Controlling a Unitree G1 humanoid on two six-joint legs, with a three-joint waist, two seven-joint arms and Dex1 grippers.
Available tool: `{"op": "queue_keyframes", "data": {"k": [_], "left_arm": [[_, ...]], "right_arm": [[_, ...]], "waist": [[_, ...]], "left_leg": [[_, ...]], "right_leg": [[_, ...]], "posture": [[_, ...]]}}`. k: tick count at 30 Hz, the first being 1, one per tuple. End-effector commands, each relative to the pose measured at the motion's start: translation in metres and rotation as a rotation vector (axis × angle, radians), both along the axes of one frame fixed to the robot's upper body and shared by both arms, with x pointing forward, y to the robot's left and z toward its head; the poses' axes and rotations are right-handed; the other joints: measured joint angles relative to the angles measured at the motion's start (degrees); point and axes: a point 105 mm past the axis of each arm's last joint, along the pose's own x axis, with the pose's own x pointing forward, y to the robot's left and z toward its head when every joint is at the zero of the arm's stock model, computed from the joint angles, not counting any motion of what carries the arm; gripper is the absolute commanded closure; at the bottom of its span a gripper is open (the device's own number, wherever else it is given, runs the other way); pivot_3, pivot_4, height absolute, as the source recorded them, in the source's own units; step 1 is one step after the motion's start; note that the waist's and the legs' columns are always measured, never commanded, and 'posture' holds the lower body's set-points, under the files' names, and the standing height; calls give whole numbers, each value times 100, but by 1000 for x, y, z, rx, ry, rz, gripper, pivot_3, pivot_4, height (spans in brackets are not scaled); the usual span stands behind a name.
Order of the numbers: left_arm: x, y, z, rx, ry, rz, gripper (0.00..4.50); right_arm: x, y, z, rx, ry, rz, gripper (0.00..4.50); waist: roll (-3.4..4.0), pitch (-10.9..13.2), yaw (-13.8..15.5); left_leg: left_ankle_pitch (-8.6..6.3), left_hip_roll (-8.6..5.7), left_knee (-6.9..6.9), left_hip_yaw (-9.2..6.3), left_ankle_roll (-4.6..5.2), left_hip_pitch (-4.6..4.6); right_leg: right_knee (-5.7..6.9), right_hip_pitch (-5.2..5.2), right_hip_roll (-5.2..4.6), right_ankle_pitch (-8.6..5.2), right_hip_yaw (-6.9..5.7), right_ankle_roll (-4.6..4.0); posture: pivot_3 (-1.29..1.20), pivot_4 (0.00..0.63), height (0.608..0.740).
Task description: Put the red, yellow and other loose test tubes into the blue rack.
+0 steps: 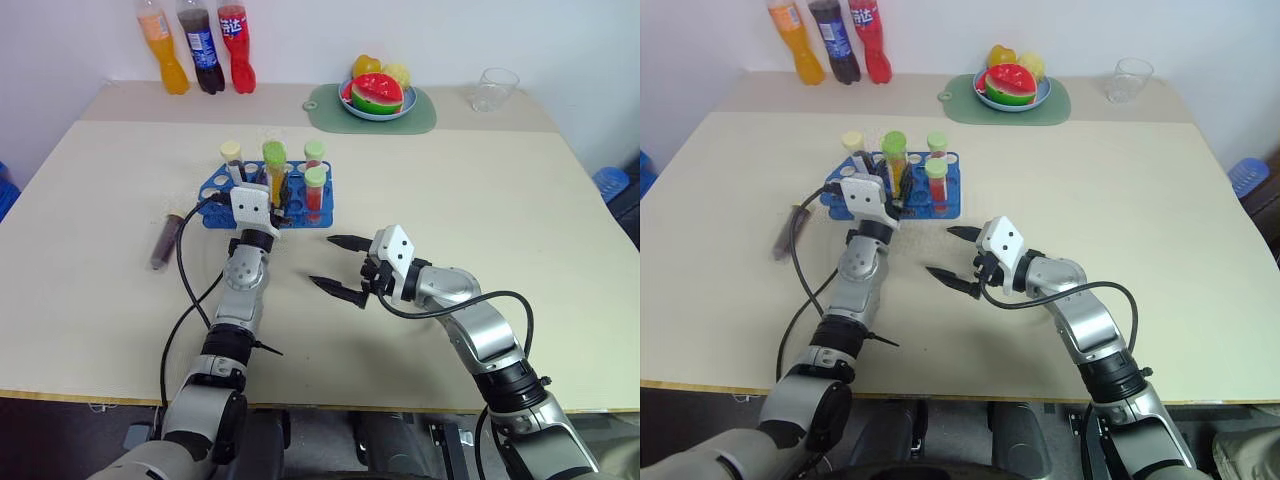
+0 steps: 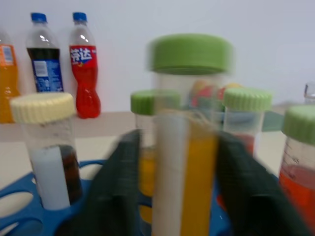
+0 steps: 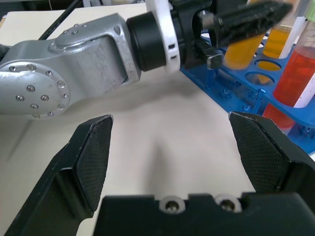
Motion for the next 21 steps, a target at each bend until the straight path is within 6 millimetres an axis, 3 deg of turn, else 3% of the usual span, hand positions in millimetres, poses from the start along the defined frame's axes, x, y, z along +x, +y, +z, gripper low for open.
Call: {"op": "queue_keyframes", "data": {"k": [1, 4, 10, 11, 13, 17, 21], "left_arm": [[-9, 11, 28, -64, -102, 10, 527], [-22, 26, 52, -96, -167, 16, 527], [-57, 72, 125, -98, -279, 5, 527], [-61, 82, 135, -71, -276, -2, 256], [-60, 101, 141, -10, -174, 10, 9], [-43, 155, 118, 59, 223, 124, 9], [-36, 181, 102, 11, 533, 130, 9]], "right_arm": [[0, 2, 17, 33, -62, 5, 310], [1, -1, 19, 43, -62, -7, 310], [4, -11, 19, 37, -63, -35, 310], [4, -12, 19, 37, -62, -39, 310], [6, -14, 18, 34, -61, -42, 310], [8, -13, 19, 33, -61, -37, 310], [11, -10, 20, 37, -59, -14, 310]], "waist": [[0, 0, -9], [0, 0, -11], [0, 0, -30], [0, 0, -40], [2, 0, -46], [3, 1, -50], [-2, 4, -35]], "left_leg": [[0, 0, 0, 0, 0, 0], [0, 3, -1, -1, 0, 0], [0, 5, 0, -3, 0, 1], [0, 6, -1, -3, 0, 3], [0, 7, -1, -4, 0, 4], [0, 6, -2, -3, 0, 13], [0, 5, -1, -10, 1, 10]], "right_leg": [[0, 0, 1, 0, 0, 0], [1, -1, 1, 0, 0, 0], [7, -1, 1, 0, 1, 0], [8, -1, 3, 0, 1, 0], [11, -2, 5, 0, 1, -1], [12, 5, 5, -1, 1, 0], [10, 8, 7, -2, -6, 0]], "posture": [[0, 150, 734], [0, 150, 734], [0, 150, 734], [0, 150, 734], [0, 150, 734], [0, 150, 734], [0, 150, 734]]}}
